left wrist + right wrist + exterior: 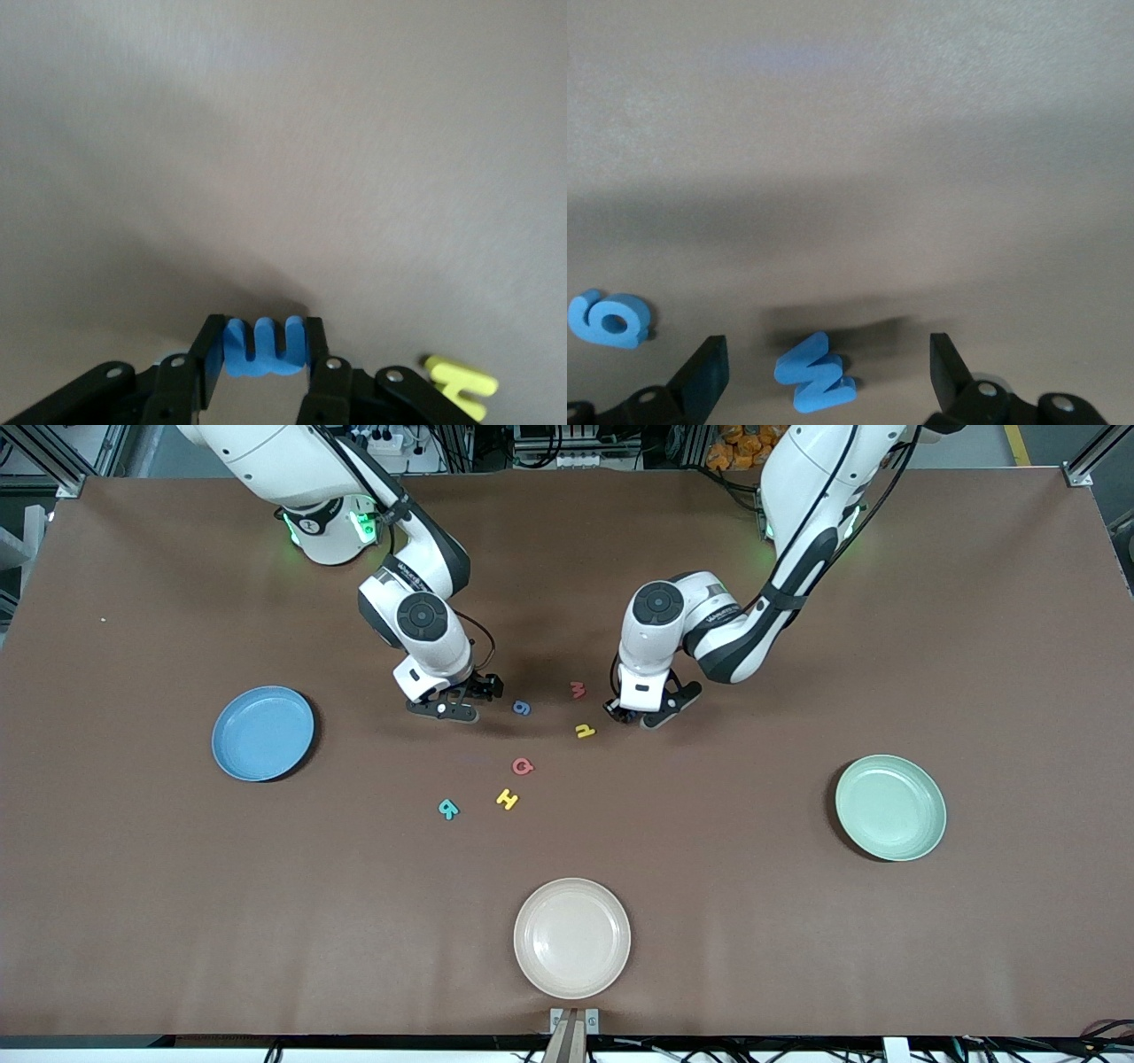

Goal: Sort uppercase to blue plate, lowercase to green plate
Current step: 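Carry the blue E with the left gripper over the green plate, then release the E onto the green plate while the right gripper carries the W, then lower the W onto the blue plate while the left gripper reaches the h, then grasp the yellow h with the left gripper while the right gripper withdraws, then carry the yellow h with the left gripper to the green plate, then release the h onto the green plate while the right gripper reaches inward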

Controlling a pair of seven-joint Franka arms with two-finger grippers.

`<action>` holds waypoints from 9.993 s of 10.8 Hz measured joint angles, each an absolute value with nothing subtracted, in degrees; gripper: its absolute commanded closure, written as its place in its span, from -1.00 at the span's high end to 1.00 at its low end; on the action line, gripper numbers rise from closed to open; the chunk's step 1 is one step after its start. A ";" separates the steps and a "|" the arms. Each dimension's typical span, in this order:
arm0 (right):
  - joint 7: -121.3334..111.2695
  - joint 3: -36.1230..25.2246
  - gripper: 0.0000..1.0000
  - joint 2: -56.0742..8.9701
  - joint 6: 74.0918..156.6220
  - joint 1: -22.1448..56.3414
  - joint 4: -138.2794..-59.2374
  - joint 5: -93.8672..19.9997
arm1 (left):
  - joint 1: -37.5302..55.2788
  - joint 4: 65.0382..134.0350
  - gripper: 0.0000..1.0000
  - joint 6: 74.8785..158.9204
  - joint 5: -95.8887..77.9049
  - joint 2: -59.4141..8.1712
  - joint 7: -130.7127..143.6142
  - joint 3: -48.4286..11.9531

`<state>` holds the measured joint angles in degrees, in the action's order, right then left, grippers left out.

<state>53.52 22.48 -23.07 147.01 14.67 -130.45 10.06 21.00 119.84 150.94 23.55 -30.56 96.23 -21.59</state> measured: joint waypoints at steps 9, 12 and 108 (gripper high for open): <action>54.55 22.51 0.33 -23.68 150.35 17.38 -133.18 11.94 | 1.64 120.39 -1.00 135.84 11.00 -16.70 49.23 -22.24; 54.64 22.59 -0.27 -23.74 151.21 17.58 -133.15 12.95 | -8.20 120.65 -1.00 132.05 6.44 -14.98 25.61 -22.03; -9.31 3.23 1.00 -1.57 93.63 -4.83 -90.78 -0.08 | 1.05 90.70 -0.71 109.69 -4.13 -31.30 -14.35 -1.27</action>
<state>-9.31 3.23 -1.57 93.63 -4.83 -90.78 -0.08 1.05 90.70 109.69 -4.13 -31.30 -14.35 -1.27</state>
